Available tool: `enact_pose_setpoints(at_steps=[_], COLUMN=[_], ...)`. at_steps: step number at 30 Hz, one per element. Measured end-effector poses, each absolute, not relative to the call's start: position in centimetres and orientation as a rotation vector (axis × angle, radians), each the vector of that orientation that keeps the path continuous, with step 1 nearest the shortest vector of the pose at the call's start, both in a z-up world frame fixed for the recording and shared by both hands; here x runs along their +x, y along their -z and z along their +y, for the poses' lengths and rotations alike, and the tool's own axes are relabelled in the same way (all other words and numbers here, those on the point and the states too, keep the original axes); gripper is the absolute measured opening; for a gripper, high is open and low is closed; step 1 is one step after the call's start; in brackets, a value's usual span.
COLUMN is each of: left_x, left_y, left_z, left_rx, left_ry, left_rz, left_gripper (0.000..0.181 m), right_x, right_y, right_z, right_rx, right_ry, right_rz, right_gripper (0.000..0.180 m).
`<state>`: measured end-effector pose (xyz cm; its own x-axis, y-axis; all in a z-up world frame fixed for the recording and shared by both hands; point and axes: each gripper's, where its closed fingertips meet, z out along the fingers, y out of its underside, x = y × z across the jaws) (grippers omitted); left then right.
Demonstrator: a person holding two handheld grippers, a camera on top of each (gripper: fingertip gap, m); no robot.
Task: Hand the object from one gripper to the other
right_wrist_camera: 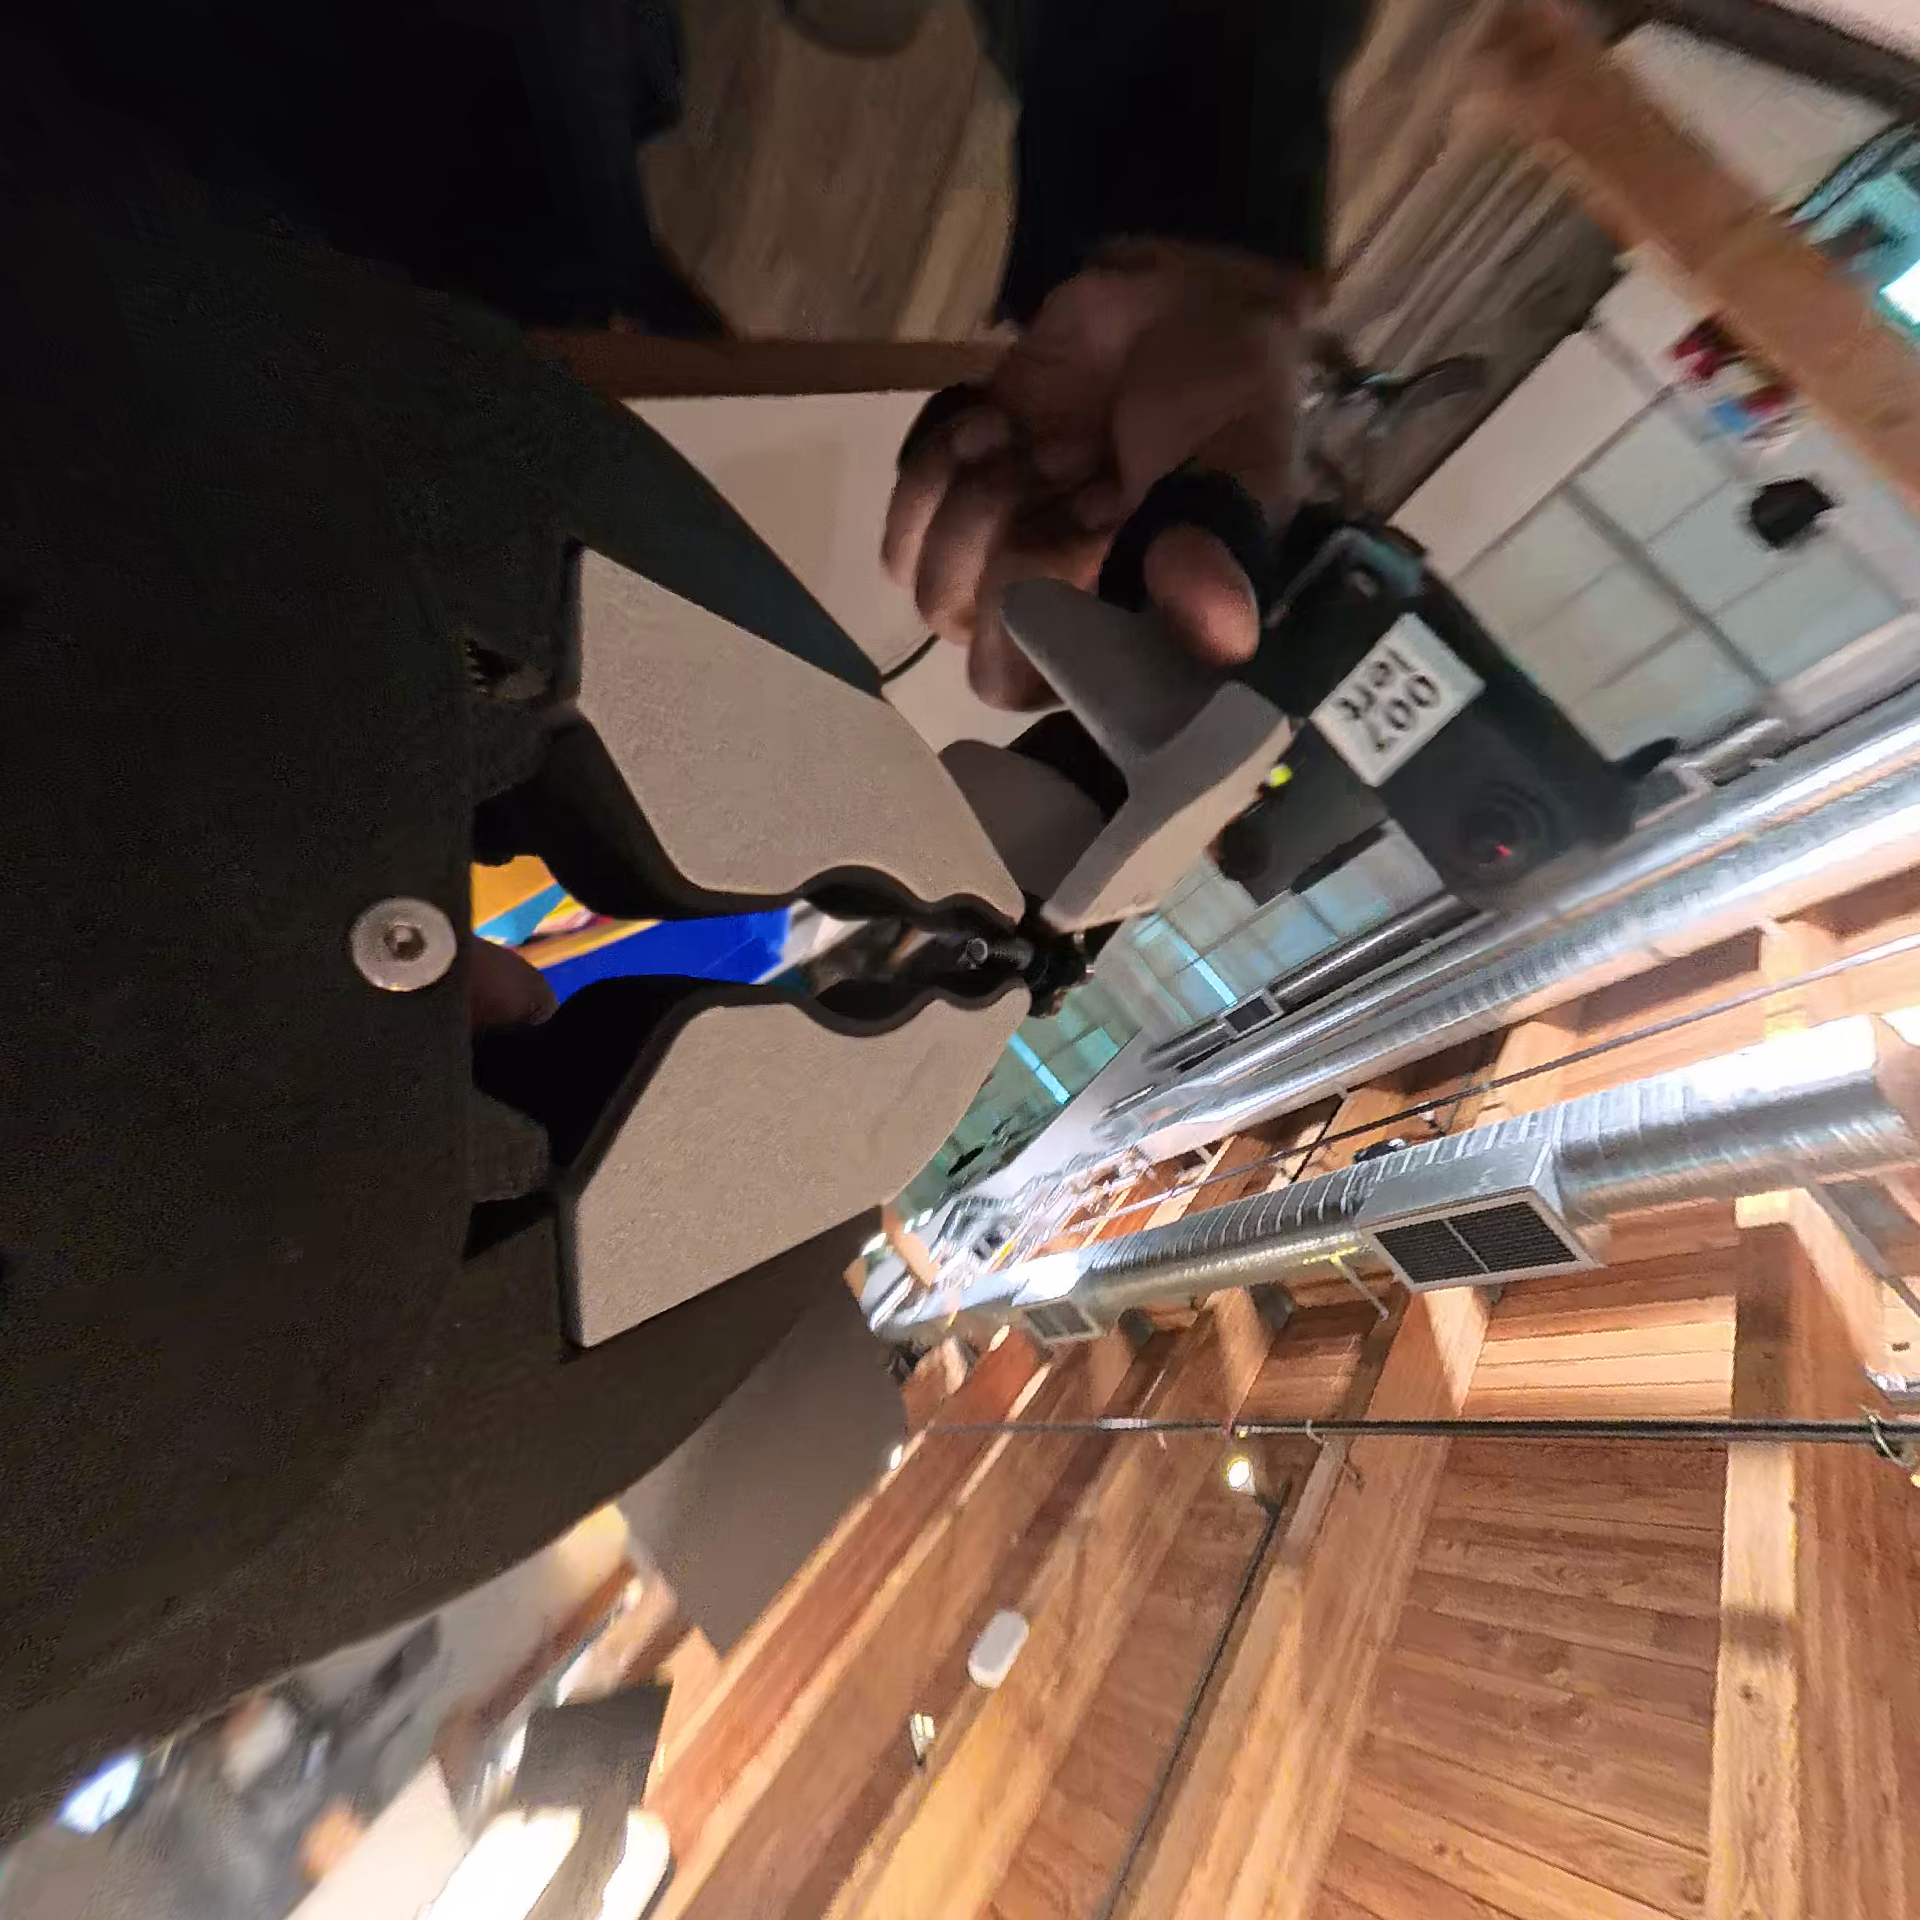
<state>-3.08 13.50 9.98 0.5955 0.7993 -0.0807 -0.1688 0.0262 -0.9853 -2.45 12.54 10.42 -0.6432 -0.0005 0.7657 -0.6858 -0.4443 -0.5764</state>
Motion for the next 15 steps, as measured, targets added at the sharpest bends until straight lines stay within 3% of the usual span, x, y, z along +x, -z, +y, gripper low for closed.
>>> enact_pose_setpoints(at_steps=[9, 15], left_x=[-1.3, -3.7], left_y=[-13.4, -12.5], left_z=[11.3, 13.6], left_rx=[-0.826, -0.773], left_ry=[-0.352, -0.271], left_rz=[-0.514, -0.579], left_gripper=[0.051, 0.054], right_x=[-3.9, -3.9], right_y=[-13.3, -12.5], right_z=[14.4, 13.3], right_rx=[0.820, 0.759], right_ry=[-3.069, -3.202], right_rz=[-1.441, -1.508], right_gripper=[0.005, 0.005])
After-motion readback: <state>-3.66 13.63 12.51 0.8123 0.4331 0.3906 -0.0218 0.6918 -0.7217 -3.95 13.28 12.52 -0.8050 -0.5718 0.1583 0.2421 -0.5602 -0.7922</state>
